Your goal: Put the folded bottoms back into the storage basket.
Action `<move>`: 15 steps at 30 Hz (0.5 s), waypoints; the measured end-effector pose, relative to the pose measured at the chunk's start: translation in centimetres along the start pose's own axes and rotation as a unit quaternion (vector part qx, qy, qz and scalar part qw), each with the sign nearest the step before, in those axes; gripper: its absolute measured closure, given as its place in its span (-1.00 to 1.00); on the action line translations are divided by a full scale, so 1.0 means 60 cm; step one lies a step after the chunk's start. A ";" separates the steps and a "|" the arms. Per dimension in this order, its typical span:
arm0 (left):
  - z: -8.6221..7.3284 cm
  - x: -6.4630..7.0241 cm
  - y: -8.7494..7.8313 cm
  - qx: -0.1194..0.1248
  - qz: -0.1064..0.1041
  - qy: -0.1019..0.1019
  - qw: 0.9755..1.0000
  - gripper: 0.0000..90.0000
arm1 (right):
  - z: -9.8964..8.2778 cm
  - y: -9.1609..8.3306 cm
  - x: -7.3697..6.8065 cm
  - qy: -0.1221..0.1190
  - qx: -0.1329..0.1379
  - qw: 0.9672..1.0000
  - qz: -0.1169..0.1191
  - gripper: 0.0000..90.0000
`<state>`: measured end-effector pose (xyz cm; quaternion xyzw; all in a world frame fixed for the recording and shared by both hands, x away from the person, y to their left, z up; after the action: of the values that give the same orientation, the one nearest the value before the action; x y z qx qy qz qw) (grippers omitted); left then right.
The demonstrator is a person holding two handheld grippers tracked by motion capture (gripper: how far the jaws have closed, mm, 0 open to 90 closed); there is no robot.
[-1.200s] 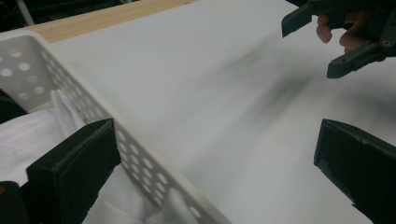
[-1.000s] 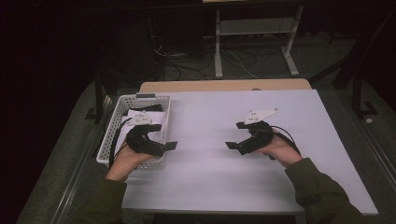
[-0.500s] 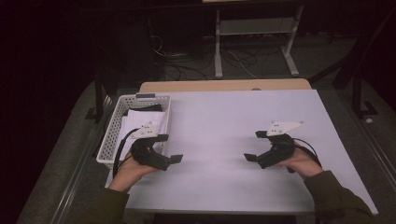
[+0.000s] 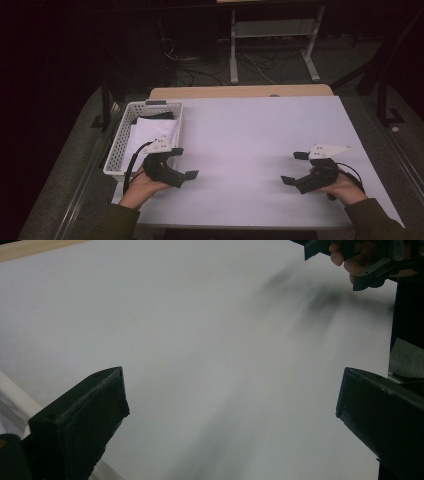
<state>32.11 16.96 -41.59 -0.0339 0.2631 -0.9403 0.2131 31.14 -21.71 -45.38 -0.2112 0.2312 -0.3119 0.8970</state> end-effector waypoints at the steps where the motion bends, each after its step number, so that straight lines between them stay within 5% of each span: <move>1: 0.000 0.000 0.000 0.000 0.000 0.000 1.000 -1.00 | -0.004 -0.004 0.002 0.001 0.002 1.000 -0.002 -0.98; 15: -0.002 0.001 0.004 0.000 -0.003 0.000 1.000 -1.00 | -0.036 -0.035 0.018 0.003 0.016 1.000 -0.006 -0.98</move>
<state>32.10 16.81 -41.82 -0.0350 0.2626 -0.9410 0.2106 29.73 -24.44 -46.33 -0.1971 0.2281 -0.3214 0.8977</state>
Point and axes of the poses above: each handheld gripper's, and its own axes: y roughly forward along the jaws, z roughly out of its top, x roughly to its right, the point moved 5 cm from there along y, roughly forward along the jaws, and after that the axes turned 13 degrees about y, right-handed, at the moved point
